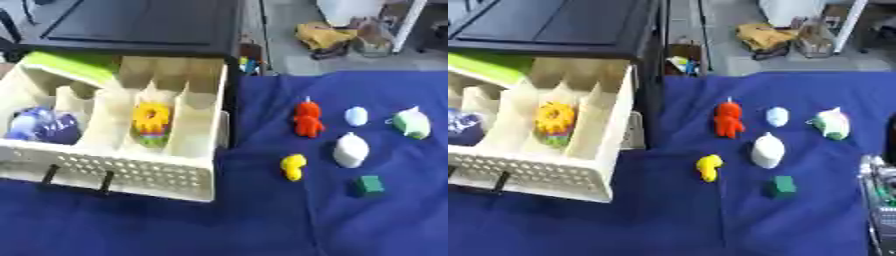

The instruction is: Pick up objects from table and place into drawer.

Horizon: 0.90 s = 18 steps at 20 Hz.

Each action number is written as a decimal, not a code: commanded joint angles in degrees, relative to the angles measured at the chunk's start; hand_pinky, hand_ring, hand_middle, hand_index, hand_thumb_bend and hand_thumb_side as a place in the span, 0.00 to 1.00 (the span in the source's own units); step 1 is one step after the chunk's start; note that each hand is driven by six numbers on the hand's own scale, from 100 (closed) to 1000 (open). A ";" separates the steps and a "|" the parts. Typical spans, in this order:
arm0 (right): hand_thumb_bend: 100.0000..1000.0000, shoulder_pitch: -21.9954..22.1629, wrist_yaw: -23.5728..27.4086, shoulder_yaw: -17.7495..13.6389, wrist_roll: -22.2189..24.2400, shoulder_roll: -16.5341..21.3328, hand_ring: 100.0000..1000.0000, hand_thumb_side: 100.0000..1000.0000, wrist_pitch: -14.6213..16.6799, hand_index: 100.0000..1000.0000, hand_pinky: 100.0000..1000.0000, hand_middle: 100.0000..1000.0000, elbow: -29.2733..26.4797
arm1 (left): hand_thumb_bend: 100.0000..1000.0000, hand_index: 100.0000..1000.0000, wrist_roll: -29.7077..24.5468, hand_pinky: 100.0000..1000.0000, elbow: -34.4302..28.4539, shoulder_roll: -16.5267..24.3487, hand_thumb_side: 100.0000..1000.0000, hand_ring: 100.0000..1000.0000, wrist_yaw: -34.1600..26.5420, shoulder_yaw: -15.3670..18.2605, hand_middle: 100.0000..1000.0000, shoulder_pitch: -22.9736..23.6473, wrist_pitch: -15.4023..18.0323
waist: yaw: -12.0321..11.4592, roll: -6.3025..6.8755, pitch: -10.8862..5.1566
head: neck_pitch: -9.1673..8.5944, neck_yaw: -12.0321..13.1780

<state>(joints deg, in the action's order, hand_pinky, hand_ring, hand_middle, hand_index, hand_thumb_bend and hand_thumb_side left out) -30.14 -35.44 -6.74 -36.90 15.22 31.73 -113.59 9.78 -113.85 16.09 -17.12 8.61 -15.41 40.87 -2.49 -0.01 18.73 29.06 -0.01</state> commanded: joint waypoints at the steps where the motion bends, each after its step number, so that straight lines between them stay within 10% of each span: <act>1: 0.00 -0.43 0.61 -0.40 -0.68 0.56 0.75 0.78 0.43 0.84 0.69 0.74 -1.00 | 0.32 0.89 -0.12 0.57 -0.74 1.05 1.00 0.73 -0.23 0.19 0.74 -0.59 -0.08 | -0.01 0.02 -1.23 | -0.66 0.03; 8: 0.05 -1.32 0.33 -0.46 0.53 4.25 0.75 0.83 -1.53 0.84 0.69 0.73 -1.00 | 0.32 0.89 -0.06 0.57 -0.74 1.39 1.00 0.73 -0.40 0.25 0.74 -0.65 -0.28 | 0.13 -0.33 -1.65 | 1.13 -2.73; 18: 0.19 -4.81 0.79 2.23 9.82 12.34 0.76 0.81 -13.39 0.83 0.68 0.73 -1.00 | 0.31 0.89 -0.31 0.57 -0.74 1.74 1.00 0.73 -0.95 0.11 0.74 -0.16 -0.21 | -0.03 -0.14 -2.53 | 2.71 -5.57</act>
<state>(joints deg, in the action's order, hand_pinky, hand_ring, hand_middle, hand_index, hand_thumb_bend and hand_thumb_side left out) -34.05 -35.37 -4.71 -28.32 25.02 19.70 -113.62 9.66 -113.85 16.20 -17.83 8.61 -15.26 40.75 -2.48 -0.25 17.46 31.57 -5.30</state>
